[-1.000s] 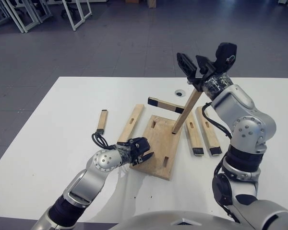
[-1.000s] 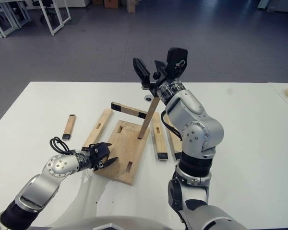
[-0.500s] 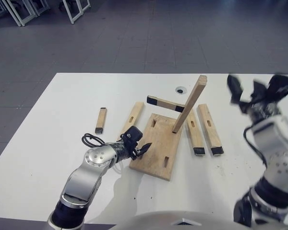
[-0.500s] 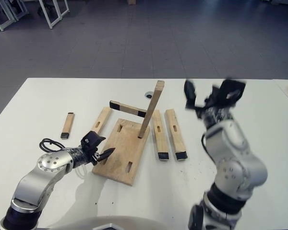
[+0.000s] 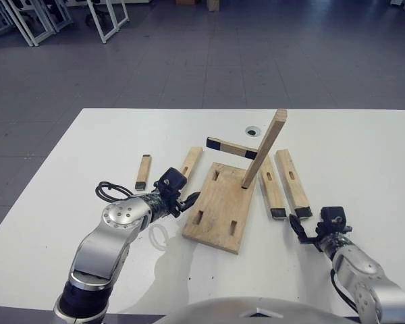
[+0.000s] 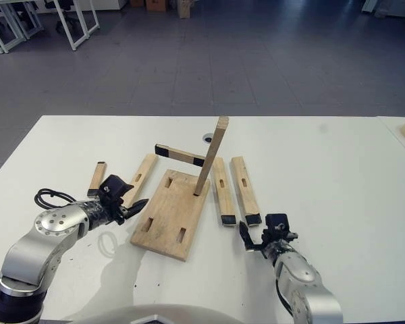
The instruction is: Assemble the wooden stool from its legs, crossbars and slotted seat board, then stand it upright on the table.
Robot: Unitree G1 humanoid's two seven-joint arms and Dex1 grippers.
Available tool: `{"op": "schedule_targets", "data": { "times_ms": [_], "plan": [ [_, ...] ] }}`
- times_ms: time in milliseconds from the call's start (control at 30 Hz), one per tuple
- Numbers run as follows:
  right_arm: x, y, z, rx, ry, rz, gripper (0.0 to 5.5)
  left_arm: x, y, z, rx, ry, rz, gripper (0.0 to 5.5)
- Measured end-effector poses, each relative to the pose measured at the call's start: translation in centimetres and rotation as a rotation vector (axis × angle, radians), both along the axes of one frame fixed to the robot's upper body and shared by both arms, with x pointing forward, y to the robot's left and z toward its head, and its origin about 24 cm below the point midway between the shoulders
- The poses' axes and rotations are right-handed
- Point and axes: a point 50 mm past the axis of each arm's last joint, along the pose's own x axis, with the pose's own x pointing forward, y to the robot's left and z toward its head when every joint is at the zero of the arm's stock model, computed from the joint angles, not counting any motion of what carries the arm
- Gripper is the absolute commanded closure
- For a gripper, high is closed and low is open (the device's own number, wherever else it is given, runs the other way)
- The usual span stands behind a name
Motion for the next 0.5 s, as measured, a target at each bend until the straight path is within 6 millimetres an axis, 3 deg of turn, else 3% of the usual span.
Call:
{"op": "schedule_targets", "data": {
  "times_ms": [133,367,500],
  "plan": [
    [2.2,0.1,-0.3,-0.001,-0.018,0.025,1.4,-0.5,1.3,-0.9,0.095,0.028,0.017,2.49],
    [2.3,-0.2,-0.3,-0.002,-0.016,0.03,2.77,-1.6,3.1,-4.0,0.355,0.073,-0.034,2.49],
    [2.7,-1.4,0.3,-0.008,-0.014,-0.028,3.44,-2.0,3.0,-4.5,0.482,0.016,-0.128,2.49]
  ]
}}
